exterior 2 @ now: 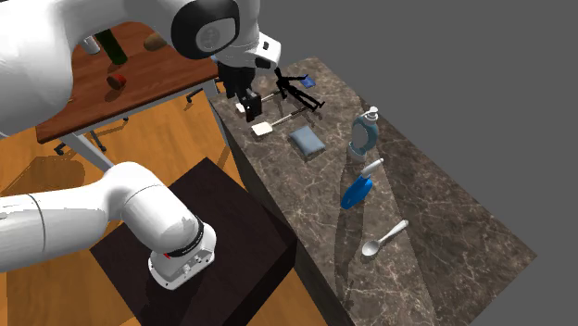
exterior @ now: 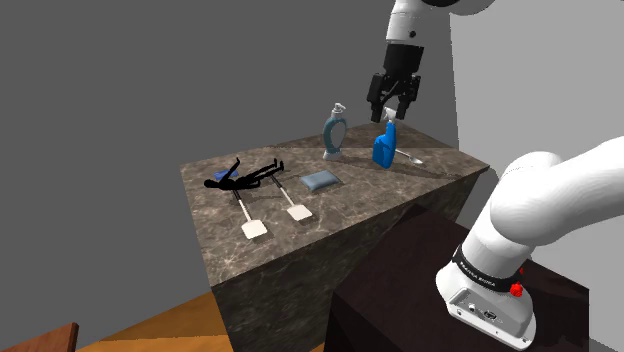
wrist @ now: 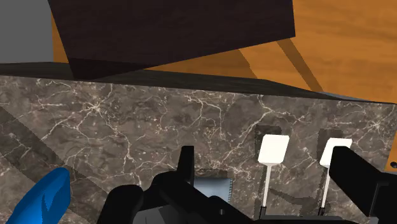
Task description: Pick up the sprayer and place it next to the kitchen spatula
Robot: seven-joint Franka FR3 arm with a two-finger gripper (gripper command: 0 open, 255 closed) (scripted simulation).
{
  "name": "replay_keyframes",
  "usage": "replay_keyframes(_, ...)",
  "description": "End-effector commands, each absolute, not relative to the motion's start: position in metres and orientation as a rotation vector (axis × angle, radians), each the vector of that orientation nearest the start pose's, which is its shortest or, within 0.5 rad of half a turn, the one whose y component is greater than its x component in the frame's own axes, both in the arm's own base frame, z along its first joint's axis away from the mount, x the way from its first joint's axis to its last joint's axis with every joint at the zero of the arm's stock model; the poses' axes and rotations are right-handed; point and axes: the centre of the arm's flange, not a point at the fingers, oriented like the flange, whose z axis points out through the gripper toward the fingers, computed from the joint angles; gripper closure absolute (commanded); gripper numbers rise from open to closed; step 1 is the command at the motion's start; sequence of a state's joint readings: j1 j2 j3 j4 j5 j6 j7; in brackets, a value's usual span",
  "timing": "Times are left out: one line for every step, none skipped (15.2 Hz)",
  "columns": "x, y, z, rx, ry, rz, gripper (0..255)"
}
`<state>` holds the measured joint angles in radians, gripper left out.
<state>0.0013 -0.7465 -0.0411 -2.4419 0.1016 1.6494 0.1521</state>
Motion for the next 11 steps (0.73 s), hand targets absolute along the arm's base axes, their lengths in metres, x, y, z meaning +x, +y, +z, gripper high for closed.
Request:
replay_keyframes(0.32, -0.005, 0.545, -3.001, 0.287, 0.082, 0)
replay_keyframes(0.329, -0.015, 0.54, -3.002, 0.291, 0.101, 0)
replay_keyframes(0.338, -0.025, 0.535, -3.002, 0.296, 0.119, 0)
replay_keyframes(0.346, -0.036, 0.53, -3.003, 0.3, 0.137, 0)
replay_keyframes(0.355, -0.046, 0.525, -3.003, 0.304, 0.156, 0)
replay_keyframes(0.363, -0.056, 0.52, -3.003, 0.309, 0.175, 0)
replay_keyframes(0.372, -0.066, 0.515, -3.004, 0.313, 0.193, 0)
replay_keyframes(0.38, -0.077, 0.509, -3.004, 0.317, 0.212, 0)
replay_keyframes(0.388, -0.087, 0.504, -3.004, 0.321, 0.23, 0)
replay_keyframes(0.396, -0.097, 0.498, -3.003, 0.326, 0.249, 0)
replay_keyframes(0.404, -0.108, 0.493, -3.003, 0.33, 0.267, 0)
